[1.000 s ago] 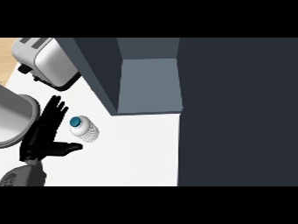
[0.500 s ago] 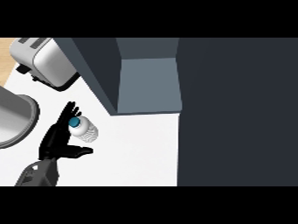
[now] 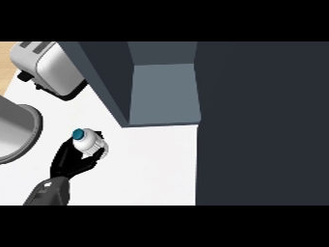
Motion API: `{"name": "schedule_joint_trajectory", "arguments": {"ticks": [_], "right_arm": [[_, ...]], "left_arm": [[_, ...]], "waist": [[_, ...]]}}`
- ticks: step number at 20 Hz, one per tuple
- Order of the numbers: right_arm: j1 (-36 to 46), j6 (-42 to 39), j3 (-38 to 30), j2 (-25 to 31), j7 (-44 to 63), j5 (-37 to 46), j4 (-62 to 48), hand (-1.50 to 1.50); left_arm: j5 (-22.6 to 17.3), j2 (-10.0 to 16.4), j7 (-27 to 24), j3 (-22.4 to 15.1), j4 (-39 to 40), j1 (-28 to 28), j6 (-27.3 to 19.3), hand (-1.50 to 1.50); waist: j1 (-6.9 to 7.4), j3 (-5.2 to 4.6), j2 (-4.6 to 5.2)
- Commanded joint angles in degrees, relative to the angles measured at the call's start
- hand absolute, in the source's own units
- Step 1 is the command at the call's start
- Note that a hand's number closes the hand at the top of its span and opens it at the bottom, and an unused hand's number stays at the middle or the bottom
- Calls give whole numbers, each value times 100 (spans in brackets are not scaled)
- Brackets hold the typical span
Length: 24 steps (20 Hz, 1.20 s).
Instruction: Pick up the bottled water, place it into the cabinet and close the cabinet
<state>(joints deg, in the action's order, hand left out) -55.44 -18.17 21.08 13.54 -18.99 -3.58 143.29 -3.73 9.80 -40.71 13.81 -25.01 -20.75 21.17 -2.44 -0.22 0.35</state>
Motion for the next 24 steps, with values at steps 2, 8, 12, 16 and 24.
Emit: {"name": "schedule_joint_trajectory", "arguments": {"ticks": [2, 8, 12, 16, 24], "right_arm": [[-55, 45, -69, 118, 179, 37, 668, -150], [-313, 81, -42, 199, 76, 13, 767, -150], [-582, 41, -90, 313, -136, 18, 730, -150], [-299, 353, 41, 73, 56, 80, 584, -150], [-688, 239, 10, 369, 6, -77, 996, -150]], "left_arm": [[539, 41, -697, -246, 526, -300, -484, 150], [890, 127, -1615, -335, 741, -412, -1205, 150], [941, -260, -1941, -374, 777, -338, -1595, 150], [1018, -780, -2483, -526, 445, 427, -1984, 150], [535, -968, -1715, -1079, -403, 521, -1778, 150]], "waist": [[-18, -5, 24], [-31, -4, 15], [59, 9, -25], [221, 16, -41], [173, 19, -69]]}}
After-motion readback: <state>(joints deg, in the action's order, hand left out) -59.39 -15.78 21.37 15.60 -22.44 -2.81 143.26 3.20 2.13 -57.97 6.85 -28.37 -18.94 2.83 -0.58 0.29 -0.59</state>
